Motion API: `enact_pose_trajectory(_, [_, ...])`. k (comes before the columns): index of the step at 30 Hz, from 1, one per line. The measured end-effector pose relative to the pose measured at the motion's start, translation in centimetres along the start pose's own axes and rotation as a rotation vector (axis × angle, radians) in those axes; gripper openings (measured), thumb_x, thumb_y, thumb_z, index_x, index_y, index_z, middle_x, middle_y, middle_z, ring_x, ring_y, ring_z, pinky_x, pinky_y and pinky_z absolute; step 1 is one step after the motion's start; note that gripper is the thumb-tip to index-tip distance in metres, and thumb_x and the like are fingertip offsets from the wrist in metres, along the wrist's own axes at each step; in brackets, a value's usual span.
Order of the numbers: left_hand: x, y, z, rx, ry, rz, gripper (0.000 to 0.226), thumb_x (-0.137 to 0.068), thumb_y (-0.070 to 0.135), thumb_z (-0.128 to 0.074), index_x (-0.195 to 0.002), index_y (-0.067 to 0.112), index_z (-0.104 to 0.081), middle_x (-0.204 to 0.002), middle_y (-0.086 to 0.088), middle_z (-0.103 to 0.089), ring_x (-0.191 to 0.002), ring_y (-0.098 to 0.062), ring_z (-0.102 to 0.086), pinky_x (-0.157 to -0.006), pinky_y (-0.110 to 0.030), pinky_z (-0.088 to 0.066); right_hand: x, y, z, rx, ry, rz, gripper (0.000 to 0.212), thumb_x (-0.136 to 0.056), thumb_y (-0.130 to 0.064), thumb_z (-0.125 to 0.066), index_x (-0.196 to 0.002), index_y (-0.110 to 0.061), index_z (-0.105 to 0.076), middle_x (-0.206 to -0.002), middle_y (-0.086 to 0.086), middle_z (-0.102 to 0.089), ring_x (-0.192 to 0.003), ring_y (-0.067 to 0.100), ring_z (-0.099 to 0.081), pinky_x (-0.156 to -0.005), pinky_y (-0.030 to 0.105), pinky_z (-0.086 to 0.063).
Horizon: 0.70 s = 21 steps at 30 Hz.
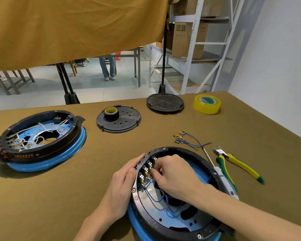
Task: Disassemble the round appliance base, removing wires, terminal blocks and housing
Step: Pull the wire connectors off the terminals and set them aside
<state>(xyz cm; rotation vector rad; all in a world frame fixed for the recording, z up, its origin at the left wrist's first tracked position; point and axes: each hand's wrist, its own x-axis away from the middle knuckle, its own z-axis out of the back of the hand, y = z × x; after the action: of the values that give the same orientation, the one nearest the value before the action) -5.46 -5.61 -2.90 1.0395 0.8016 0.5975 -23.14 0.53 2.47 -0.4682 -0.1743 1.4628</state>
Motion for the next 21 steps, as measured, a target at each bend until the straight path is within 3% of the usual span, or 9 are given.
enact_pose_trajectory(8, [0.08, -0.13, 0.01, -0.010, 0.001, 0.034, 0.052, -0.104, 0.048, -0.032, -0.151, 0.032, -0.050, -0.148, 0.018, -0.058, -0.141, -0.007, -0.050, -0.116, -0.043, -0.038, 0.07, 0.03, 0.15, -0.041, 0.056, -0.040, 0.026, -0.090, -0.044, -0.064, -0.074, -0.024, -0.070, -0.056, -0.012, -0.053, -0.055, 0.007, -0.048, -0.072, 0.034, -0.055])
enact_pose_trajectory(15, [0.10, 0.01, 0.02, -0.015, -0.001, 0.053, 0.055, -0.104, 0.051, -0.031, -0.152, 0.031, -0.049, -0.149, 0.019, -0.056, -0.143, -0.004, -0.047, -0.119, -0.044, -0.036, 0.47, -0.15, 0.14, -0.009, 0.163, 0.025, 0.029, -0.089, -0.051, -0.067, -0.085, -0.023, -0.072, -0.072, -0.008, -0.067, -0.078, 0.012, -0.058, -0.075, 0.032, -0.051])
enact_pose_trajectory(21, [0.16, 0.09, -0.02, -0.025, 0.003, 0.054, 0.054, -0.103, 0.050, -0.031, -0.151, 0.032, -0.049, -0.149, 0.021, -0.056, -0.143, -0.002, -0.046, -0.120, -0.041, -0.035, 0.45, -0.46, 0.65, -0.153, 0.134, 0.078, 0.024, -0.090, -0.037, -0.069, -0.069, -0.026, -0.064, -0.049, -0.014, -0.048, -0.053, 0.011, -0.053, -0.053, 0.020, -0.039])
